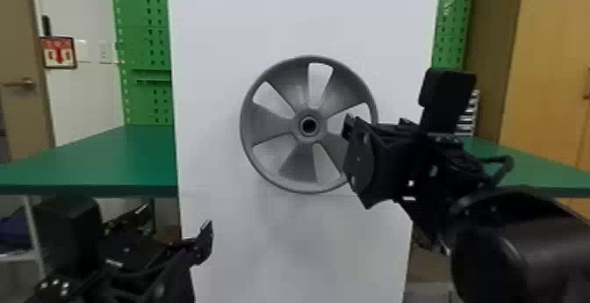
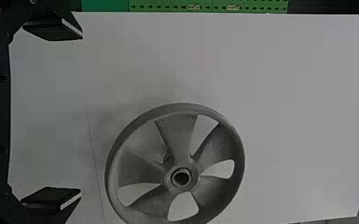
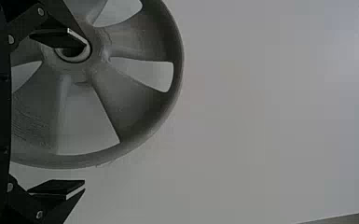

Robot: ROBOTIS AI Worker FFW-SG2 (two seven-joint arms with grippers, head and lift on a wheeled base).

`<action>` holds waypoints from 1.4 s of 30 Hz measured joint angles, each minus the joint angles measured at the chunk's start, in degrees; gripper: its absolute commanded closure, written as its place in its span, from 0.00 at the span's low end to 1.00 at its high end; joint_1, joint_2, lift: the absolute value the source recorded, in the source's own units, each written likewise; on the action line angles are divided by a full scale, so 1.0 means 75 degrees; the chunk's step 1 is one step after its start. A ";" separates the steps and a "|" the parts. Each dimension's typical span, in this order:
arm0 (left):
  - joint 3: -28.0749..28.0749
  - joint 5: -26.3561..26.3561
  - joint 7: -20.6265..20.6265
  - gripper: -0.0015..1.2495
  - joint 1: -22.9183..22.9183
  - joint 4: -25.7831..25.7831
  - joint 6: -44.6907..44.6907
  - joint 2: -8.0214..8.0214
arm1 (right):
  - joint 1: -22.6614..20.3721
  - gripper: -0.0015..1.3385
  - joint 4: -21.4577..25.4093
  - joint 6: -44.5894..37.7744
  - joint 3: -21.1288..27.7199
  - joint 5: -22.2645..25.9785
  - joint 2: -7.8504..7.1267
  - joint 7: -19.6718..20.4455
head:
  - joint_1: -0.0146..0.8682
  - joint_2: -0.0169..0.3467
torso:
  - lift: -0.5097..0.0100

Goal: Hold the wheel and insert it

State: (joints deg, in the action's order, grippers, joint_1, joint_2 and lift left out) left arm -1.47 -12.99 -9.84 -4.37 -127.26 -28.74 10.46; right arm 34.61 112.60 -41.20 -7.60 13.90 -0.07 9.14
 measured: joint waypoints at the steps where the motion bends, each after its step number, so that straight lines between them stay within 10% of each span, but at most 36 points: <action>1: 0.0006 0.0000 0.0000 0.08 0.0002 -0.0007 0.0000 0.0000 | -0.0124 0.16 0.0105 0.0002 -0.0026 0.0015 -0.0017 0.0000 | 0.25 0.07 | 0.13; 15: 0.0076 -0.0048 0.0000 0.08 0.0075 -0.0013 -0.0010 -0.0012 | -0.1307 0.17 0.0750 0.0309 -0.0329 -0.0026 -0.0471 -0.0053 | 0.25 0.07 | 0.13; 42: 0.0314 0.0024 0.0000 0.08 0.0249 -0.0013 0.0301 -0.0014 | -0.3589 0.17 0.0861 0.2520 0.0034 -0.0356 -0.0507 -0.0245 | 0.25 0.07 | 0.13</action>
State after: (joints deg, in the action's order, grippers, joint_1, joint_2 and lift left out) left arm 0.89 -12.81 -9.84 -2.50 -127.35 -26.48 10.35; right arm 7.69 119.06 -22.29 -7.35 11.23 -3.87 7.30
